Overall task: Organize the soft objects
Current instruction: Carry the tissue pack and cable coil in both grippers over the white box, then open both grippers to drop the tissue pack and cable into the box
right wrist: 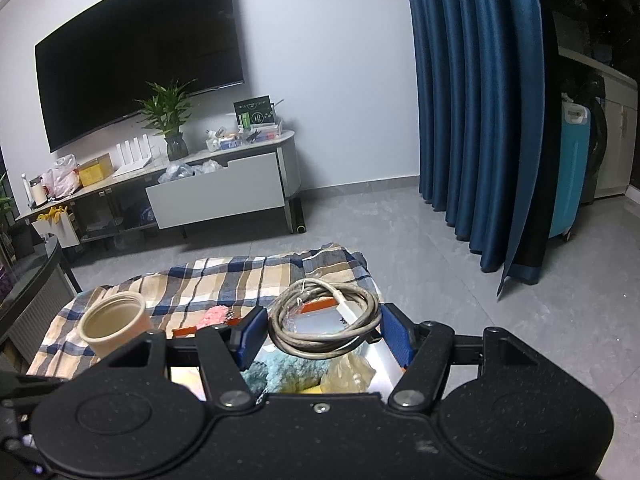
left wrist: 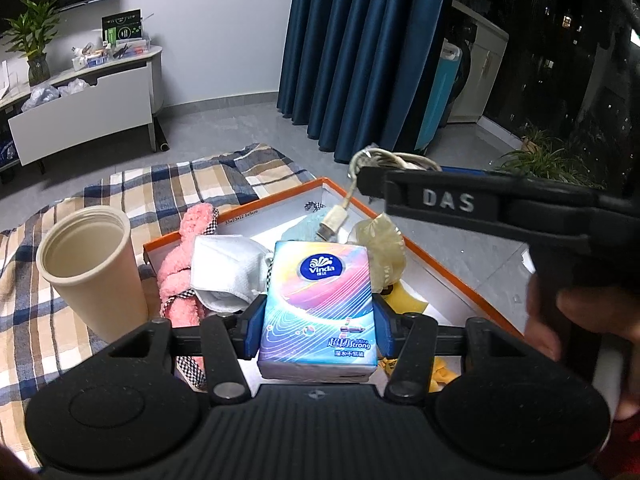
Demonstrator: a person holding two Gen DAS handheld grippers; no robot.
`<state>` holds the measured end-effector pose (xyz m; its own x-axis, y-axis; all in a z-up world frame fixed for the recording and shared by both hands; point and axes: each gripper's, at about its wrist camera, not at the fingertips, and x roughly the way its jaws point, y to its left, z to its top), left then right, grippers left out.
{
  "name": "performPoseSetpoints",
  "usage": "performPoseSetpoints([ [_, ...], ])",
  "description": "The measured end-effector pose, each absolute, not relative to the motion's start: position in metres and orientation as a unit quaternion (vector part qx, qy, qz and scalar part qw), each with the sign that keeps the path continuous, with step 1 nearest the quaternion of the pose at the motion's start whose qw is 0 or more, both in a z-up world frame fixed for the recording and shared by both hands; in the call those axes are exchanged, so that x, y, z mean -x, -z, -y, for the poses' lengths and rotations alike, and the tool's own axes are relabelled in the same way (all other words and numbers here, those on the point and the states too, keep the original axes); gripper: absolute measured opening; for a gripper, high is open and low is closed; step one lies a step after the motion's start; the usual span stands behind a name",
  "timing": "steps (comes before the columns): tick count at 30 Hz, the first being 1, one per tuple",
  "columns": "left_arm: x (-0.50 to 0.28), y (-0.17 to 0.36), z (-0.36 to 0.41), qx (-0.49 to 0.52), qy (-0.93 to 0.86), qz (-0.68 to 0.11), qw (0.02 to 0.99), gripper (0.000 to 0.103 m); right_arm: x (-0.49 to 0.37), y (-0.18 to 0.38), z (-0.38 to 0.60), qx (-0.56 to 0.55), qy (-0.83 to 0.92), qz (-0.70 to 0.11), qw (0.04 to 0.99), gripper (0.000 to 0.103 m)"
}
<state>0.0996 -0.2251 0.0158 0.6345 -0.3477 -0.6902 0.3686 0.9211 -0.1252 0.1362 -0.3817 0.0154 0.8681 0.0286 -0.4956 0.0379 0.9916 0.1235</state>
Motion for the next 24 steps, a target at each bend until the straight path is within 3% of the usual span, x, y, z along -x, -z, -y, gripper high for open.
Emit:
performPoseSetpoints([
  [6, -0.104, -0.012, 0.225, -0.015, 0.191, -0.388, 0.902, 0.054, -0.148, -0.012, 0.388, -0.068, -0.006, -0.248, 0.966, 0.079],
  [15, -0.108, -0.008, 0.238, -0.013, 0.201, -0.399, 0.895, 0.055, -0.096, -0.036, 0.407, -0.076, 0.017, -0.204, 0.976, 0.079],
  [18, -0.107, -0.008, 0.239, -0.001, 0.204, -0.401, 0.893, 0.075, -0.076, -0.043, 0.409, -0.076, 0.02, -0.197, 0.977, 0.08],
  [24, -0.089, -0.021, 0.231, 0.002, 0.17, -0.388, 0.906, 0.086, -0.045, -0.048, 0.407, -0.078, 0.018, -0.194, 0.978, 0.081],
])
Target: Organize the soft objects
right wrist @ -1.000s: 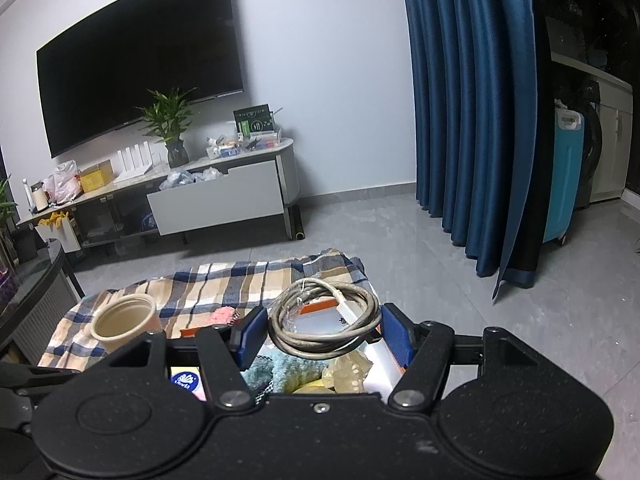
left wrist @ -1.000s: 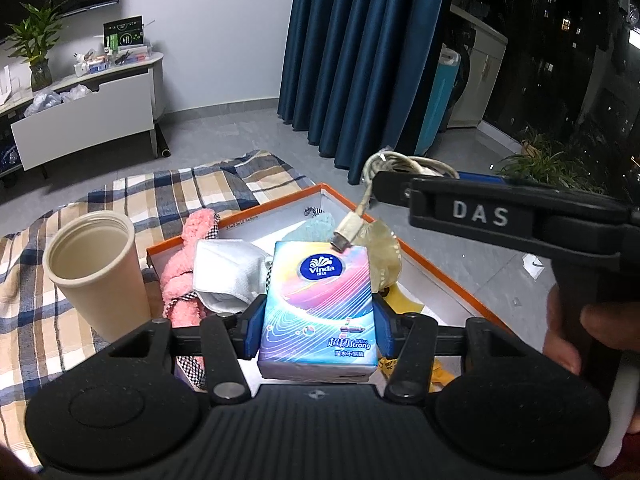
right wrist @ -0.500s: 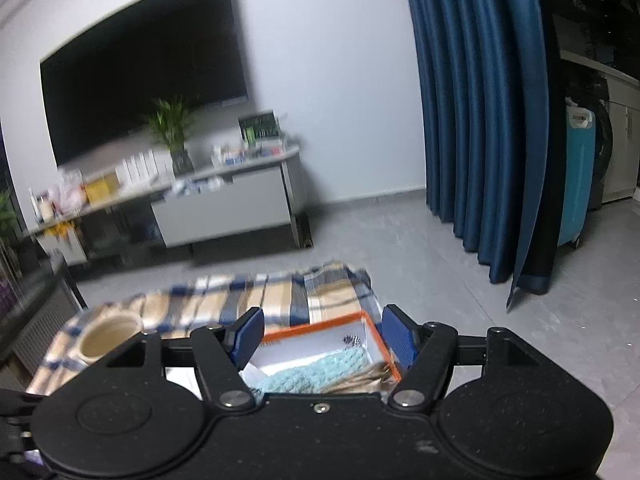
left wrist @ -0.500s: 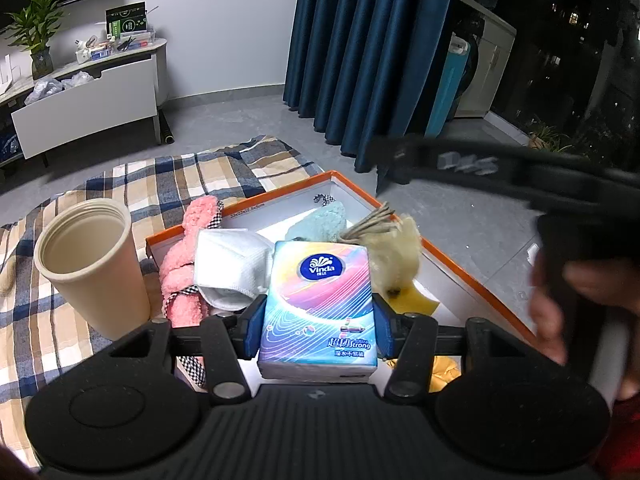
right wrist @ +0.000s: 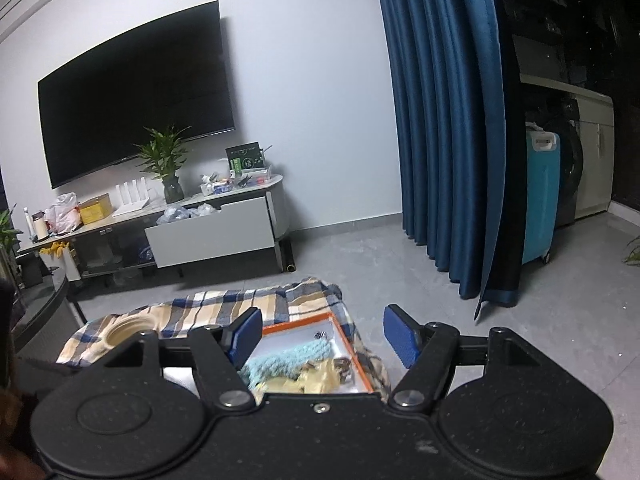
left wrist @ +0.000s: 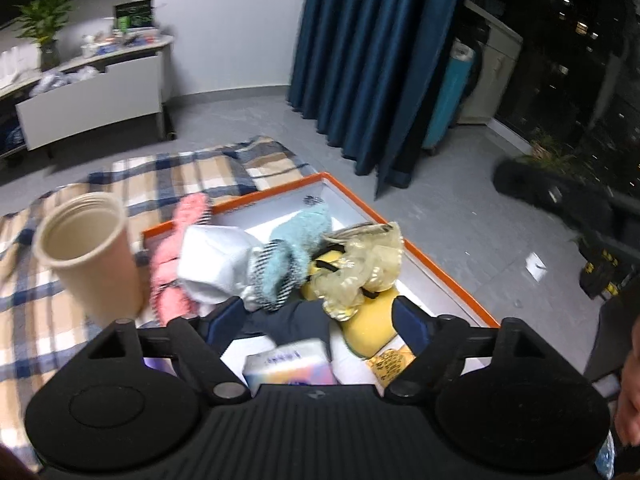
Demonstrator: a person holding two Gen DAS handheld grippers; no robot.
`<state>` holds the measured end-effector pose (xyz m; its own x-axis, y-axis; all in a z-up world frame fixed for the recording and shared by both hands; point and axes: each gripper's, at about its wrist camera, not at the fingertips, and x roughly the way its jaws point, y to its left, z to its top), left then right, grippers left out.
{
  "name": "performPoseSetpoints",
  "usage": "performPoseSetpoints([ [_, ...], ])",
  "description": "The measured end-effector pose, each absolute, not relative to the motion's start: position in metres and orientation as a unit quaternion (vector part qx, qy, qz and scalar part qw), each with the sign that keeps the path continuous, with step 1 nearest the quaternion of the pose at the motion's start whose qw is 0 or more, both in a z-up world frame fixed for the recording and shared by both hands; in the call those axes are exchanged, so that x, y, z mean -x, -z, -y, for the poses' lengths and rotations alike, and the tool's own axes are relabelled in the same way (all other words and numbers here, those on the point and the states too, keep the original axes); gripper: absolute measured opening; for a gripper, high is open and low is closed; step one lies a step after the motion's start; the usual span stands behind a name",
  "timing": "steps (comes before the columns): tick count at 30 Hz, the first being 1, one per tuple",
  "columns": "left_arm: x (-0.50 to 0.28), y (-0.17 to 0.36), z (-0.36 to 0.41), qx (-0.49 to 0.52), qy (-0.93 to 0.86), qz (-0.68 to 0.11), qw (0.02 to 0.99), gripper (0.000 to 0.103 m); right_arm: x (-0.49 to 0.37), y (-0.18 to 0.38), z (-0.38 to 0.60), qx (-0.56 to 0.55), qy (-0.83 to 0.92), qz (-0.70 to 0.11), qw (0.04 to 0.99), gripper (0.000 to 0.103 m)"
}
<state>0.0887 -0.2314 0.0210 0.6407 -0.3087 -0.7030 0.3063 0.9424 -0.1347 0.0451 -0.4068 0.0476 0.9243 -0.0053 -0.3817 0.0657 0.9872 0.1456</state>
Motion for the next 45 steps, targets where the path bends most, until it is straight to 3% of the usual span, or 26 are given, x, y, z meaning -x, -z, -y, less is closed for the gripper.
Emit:
performPoseSetpoints([
  [2, -0.08, -0.027, 0.227, 0.005, 0.148, -0.386, 0.911, 0.095, -0.037, -0.048, 0.403, -0.074, 0.011, -0.196, 0.978, 0.081],
  [6, -0.06, -0.038, 0.219, 0.022, 0.106, -0.382, 0.918, 0.103, -0.022, -0.049, 0.393, -0.055, 0.0, -0.201, 0.978, 0.083],
  [23, 0.015, -0.043, 0.224, 0.049, 0.024, -0.389, 0.919, 0.103, 0.031, -0.045, 0.386, -0.026, -0.024, -0.225, 0.974, 0.087],
  [45, 0.048, -0.024, 0.23, 0.052, -0.004, -0.398, 0.916, 0.103, 0.063, -0.022, 0.39, -0.027, -0.044, -0.252, 0.966, 0.088],
])
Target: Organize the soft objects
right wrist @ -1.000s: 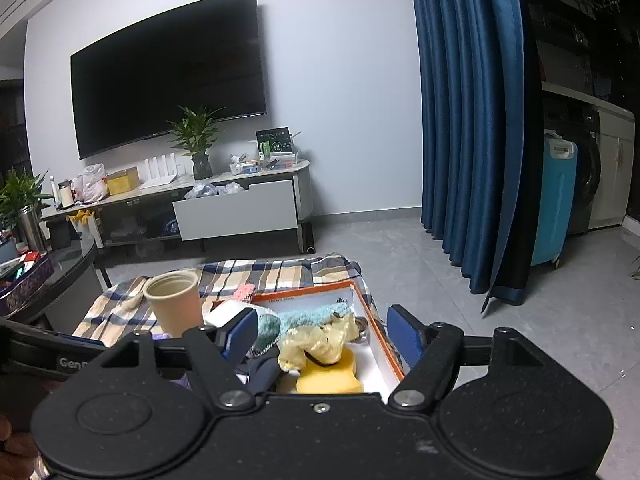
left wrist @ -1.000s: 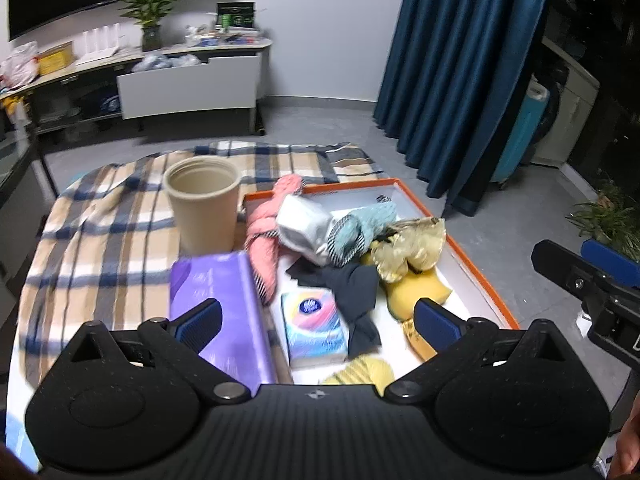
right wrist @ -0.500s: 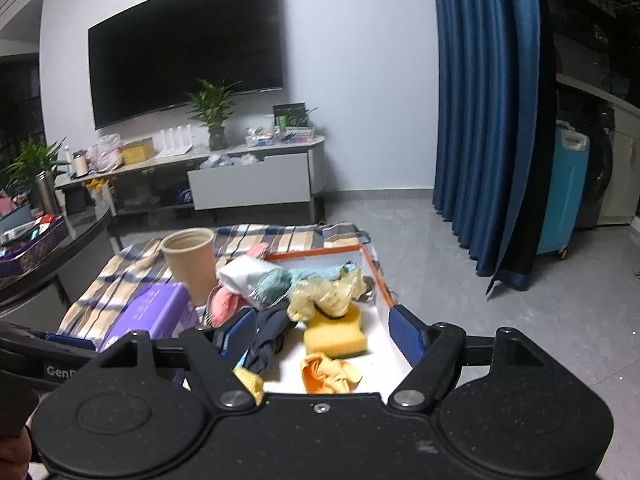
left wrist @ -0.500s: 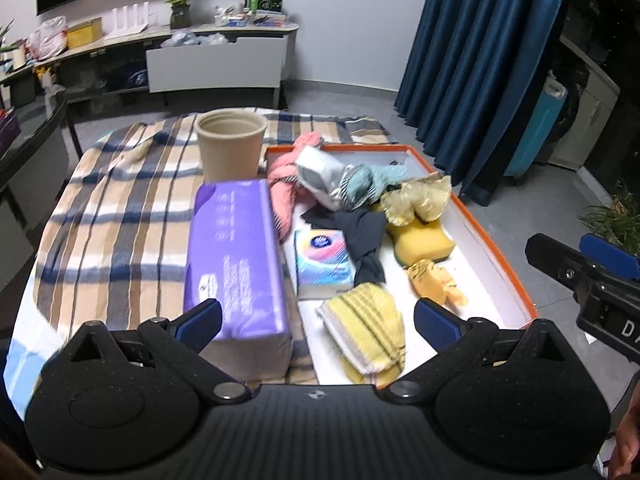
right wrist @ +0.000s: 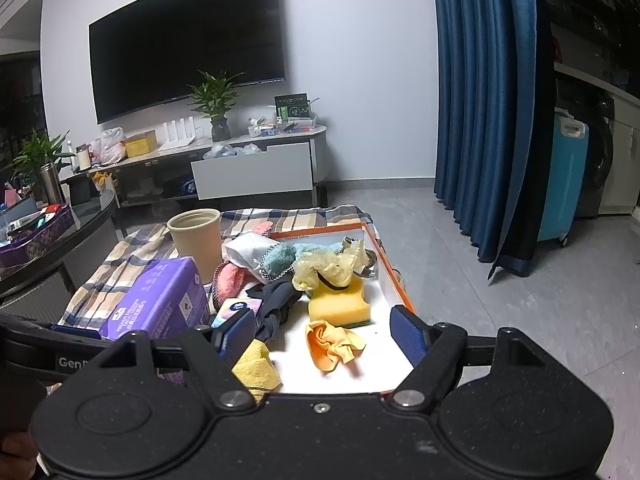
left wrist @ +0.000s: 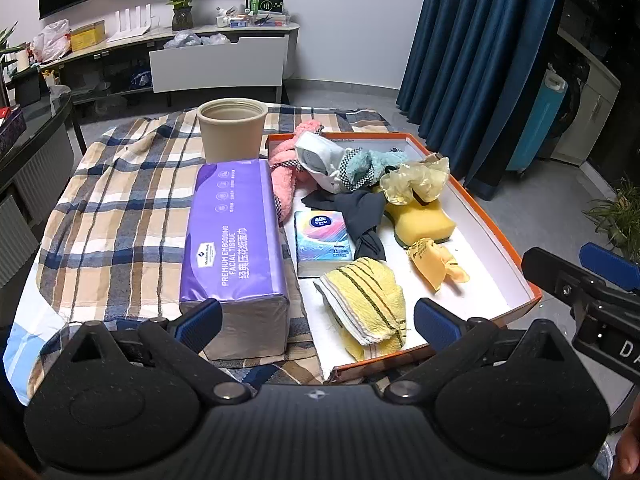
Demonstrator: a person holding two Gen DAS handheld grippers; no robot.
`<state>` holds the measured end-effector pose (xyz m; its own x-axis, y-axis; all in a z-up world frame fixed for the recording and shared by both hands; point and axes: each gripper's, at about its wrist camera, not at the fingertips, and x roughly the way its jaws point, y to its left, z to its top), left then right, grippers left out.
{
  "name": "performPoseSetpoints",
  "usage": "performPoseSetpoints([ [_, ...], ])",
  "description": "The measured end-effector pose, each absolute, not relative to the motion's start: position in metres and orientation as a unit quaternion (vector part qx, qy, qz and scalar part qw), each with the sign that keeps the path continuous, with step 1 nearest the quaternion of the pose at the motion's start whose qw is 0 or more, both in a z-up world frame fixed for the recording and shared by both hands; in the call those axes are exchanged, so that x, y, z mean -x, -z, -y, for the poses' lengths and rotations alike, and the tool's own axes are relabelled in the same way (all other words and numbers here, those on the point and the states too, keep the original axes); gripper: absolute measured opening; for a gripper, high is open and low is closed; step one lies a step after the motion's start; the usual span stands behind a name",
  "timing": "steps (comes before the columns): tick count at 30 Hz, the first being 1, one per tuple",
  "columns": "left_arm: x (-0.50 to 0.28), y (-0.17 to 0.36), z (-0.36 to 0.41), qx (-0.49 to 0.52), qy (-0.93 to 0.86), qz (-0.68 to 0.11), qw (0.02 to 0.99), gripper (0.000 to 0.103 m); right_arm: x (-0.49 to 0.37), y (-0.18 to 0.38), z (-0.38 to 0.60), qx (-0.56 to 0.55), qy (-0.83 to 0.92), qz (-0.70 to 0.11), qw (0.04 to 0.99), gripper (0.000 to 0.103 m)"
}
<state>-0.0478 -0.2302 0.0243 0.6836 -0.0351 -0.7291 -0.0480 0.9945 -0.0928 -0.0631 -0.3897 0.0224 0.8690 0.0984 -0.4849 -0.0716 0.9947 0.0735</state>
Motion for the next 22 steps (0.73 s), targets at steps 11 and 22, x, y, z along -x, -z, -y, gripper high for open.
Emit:
performPoseSetpoints([
  [11, 0.0496, -0.0173, 0.2346, 0.045, -0.001, -0.403, 0.914, 0.103, 0.0649, -0.0175, 0.3911, -0.025, -0.042, -0.257, 0.965, 0.088],
  [22, 0.0535, -0.0183, 0.2333, 0.043, 0.016, -0.402, 0.915, 0.103, 0.0675, -0.022, 0.3917, -0.03, -0.038, -0.248, 0.968, 0.088],
])
